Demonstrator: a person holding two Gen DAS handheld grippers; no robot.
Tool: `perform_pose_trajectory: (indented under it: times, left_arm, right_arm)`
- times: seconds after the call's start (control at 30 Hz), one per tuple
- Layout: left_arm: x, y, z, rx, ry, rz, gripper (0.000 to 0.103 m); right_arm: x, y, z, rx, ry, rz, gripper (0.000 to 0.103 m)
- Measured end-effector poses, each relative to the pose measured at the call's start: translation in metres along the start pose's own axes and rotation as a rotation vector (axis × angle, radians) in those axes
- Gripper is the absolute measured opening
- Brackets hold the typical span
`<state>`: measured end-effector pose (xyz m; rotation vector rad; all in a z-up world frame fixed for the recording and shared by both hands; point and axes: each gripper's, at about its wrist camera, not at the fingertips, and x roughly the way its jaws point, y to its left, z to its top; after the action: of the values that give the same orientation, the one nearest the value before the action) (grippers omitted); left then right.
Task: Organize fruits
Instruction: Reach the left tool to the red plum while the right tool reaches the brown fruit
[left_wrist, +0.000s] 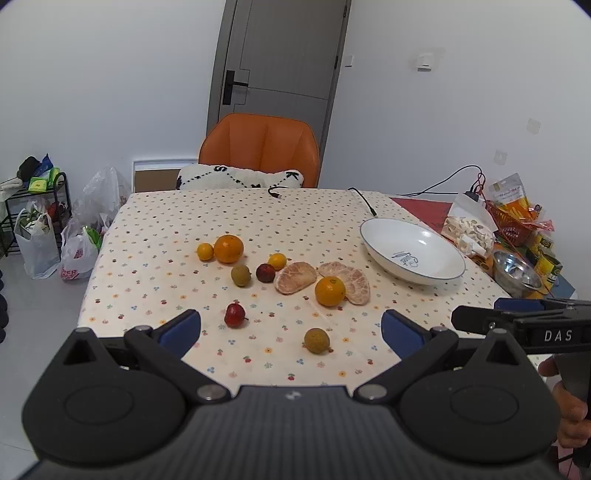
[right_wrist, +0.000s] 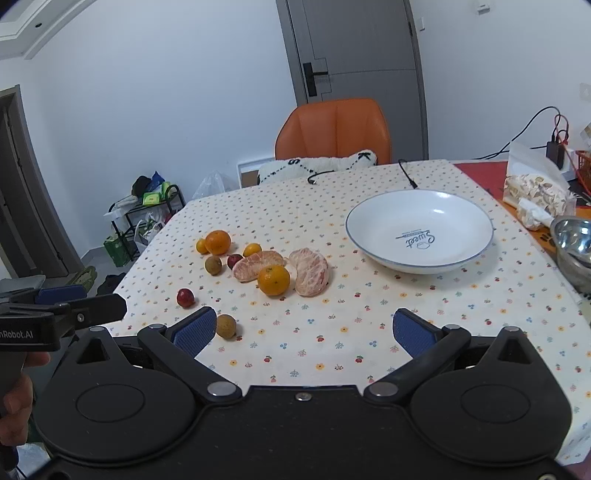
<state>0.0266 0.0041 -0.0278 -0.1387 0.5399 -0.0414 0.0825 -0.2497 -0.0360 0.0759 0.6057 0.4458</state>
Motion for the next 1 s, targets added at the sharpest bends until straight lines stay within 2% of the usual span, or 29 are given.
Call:
perform_pose_trajectory:
  times: [0.4,0.63,0.7,0.77,0.9,1.0]
  left_arm:
    - [0.030,0.017,-0.004,-0.040,0.033,0.015,0.100]
    - [0.051,0.027,-0.007,-0.067,0.068,0.019,0.088]
    - [0.057,0.030,-0.008,-0.074,0.076,0.021,0.085]
    - [0.062,0.034,-0.008,-0.080,0.086,0.024,0.082]
    - [0.073,0.041,-0.009,-0.096,0.110,0.019,0.069]
    - [0.079,0.045,-0.010,-0.105,0.126,0.017,0.066]
  right_arm:
    - [0.030,-0.003,0.000,0.002,0.033,0.077,0.103]
    - [0.052,0.002,-0.002,-0.012,0.061,0.128,0.100]
    - [0.059,0.004,-0.002,-0.019,0.074,0.141,0.095]
    - [0.065,0.006,-0.001,-0.020,0.087,0.156,0.094]
    - [0.079,0.010,-0.001,-0.023,0.115,0.180,0.088]
    - [0.087,0.014,0.000,-0.031,0.133,0.198,0.084]
